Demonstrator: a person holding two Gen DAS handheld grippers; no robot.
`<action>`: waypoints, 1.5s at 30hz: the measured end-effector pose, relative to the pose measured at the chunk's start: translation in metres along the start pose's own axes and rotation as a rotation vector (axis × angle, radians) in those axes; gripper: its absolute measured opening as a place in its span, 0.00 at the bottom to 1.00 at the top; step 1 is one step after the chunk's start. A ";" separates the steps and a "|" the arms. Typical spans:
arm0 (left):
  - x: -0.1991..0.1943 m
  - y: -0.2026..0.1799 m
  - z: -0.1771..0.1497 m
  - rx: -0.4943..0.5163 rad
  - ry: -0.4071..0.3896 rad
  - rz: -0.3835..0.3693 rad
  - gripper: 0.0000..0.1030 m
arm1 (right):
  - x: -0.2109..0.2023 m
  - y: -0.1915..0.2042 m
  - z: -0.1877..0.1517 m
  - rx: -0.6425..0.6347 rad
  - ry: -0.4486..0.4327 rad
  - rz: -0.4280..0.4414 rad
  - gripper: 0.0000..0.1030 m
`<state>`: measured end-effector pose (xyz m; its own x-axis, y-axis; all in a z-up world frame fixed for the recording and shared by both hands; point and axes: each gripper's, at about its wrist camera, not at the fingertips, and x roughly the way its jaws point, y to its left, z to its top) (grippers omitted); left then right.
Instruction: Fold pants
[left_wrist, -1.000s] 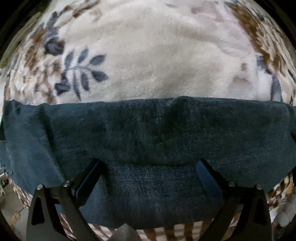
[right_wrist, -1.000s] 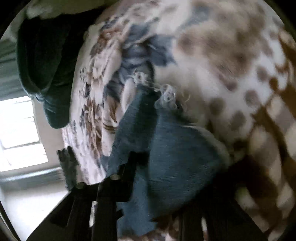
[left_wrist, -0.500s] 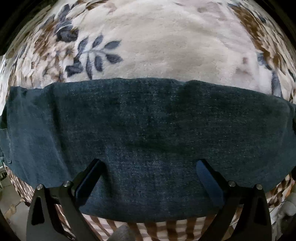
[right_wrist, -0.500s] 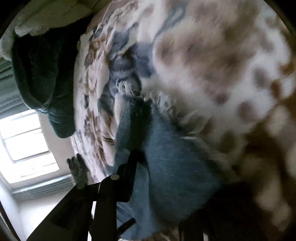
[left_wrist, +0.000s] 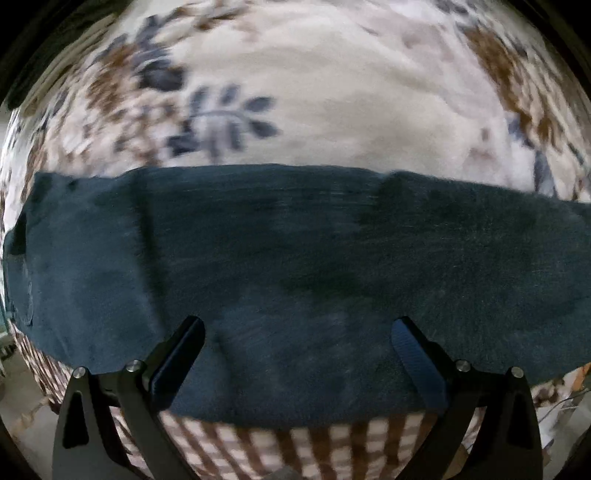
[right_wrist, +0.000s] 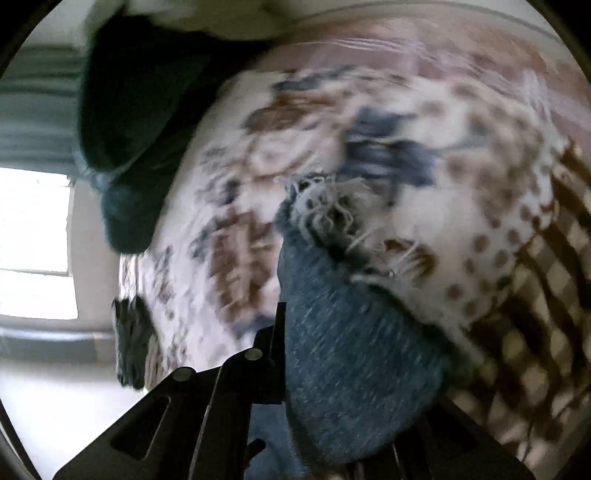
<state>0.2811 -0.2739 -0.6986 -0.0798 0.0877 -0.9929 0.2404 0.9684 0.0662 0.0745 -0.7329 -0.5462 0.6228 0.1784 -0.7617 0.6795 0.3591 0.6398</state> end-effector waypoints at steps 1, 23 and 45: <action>-0.004 0.008 -0.002 -0.011 -0.005 -0.005 1.00 | -0.004 0.020 -0.007 -0.047 -0.001 -0.003 0.06; -0.029 0.353 -0.094 -0.333 -0.032 0.075 1.00 | 0.202 0.231 -0.401 -0.827 0.167 -0.332 0.20; -0.048 0.381 -0.092 -0.437 -0.071 -0.070 1.00 | 0.251 0.252 -0.417 -0.773 0.518 -0.292 0.42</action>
<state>0.2873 0.1121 -0.6170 -0.0111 0.0168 -0.9998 -0.1957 0.9805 0.0186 0.2407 -0.2158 -0.6187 0.0966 0.3013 -0.9486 0.2233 0.9222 0.3156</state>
